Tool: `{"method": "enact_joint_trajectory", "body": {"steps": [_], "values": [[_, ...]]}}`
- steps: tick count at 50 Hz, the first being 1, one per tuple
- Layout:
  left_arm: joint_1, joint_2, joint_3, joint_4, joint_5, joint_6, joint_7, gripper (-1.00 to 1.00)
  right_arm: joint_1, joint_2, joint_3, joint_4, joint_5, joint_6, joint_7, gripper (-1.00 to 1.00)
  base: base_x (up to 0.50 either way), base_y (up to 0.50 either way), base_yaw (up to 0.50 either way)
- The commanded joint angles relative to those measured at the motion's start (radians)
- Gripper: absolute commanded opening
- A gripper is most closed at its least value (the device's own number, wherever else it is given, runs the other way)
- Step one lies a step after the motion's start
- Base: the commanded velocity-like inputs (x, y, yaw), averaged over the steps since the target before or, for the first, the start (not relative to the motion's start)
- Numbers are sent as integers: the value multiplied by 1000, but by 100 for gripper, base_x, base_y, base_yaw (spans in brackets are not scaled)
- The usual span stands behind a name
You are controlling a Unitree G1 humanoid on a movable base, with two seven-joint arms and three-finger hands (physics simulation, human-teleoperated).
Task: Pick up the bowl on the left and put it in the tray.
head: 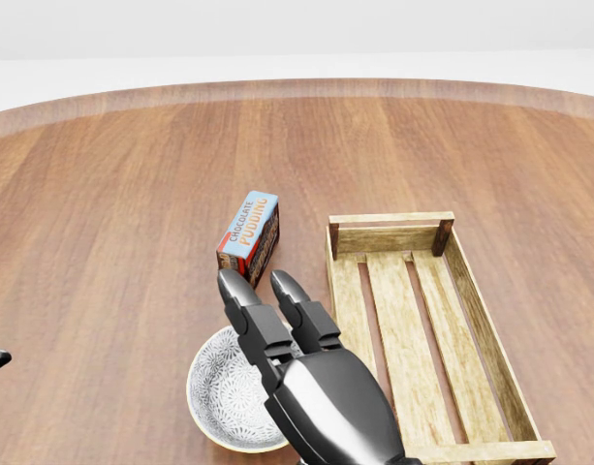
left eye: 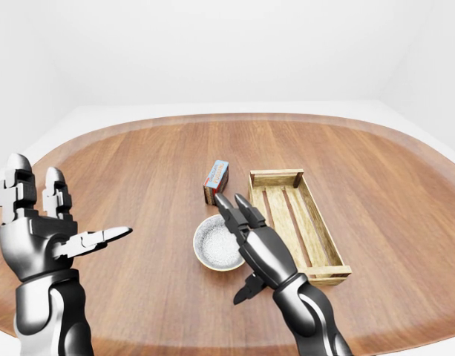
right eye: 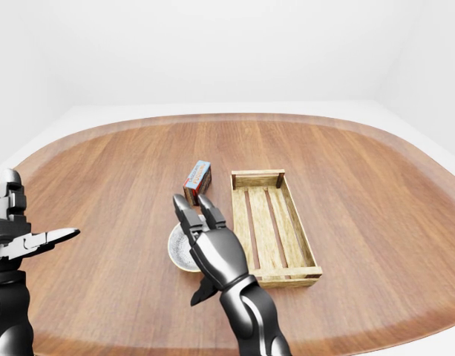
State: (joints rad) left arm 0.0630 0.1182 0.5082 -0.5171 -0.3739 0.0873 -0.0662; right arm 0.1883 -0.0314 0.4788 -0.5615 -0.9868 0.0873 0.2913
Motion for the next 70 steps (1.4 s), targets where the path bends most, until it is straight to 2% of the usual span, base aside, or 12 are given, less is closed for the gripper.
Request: {"method": "enact_joint_trajectory", "body": {"steps": [1, 9, 18, 28, 37, 50, 70], "values": [[-3, 3, -2, -3, -1, 0, 4, 100, 1, 4, 19, 39, -28, 0, 12, 100, 0, 0, 0], [-3, 3, -1, 1, -1, 0, 4, 100, 24, -7, 73, 21, -79, 0, 69, 100, 0, 0, 0], [0, 0, -3, 0, 2, 0, 2, 100, 20, -12, 95, -6, -121, 0, 125, 100, 0, 0, 0], [1, -1, -1, -4, 0, 0, 2, 100, -10, 8, 75, 5, -143, 0, 192, 100, 0, 0, 0], [4, -3, -2, -4, 1, 0, 0, 100, -49, 34, 21, 41, -136, 0, 240, 100, 0, 0, 0], [3, -4, -4, -2, 2, 0, 1, 100, -80, 49, -69, 133, -25, 0, 185, 100, 0, 0, 0], [-2, 0, -5, 4, 1, 0, 4, 100, -117, 53, -118, 264, 54, 0, 128, 100, 0, 0, 0]]}}
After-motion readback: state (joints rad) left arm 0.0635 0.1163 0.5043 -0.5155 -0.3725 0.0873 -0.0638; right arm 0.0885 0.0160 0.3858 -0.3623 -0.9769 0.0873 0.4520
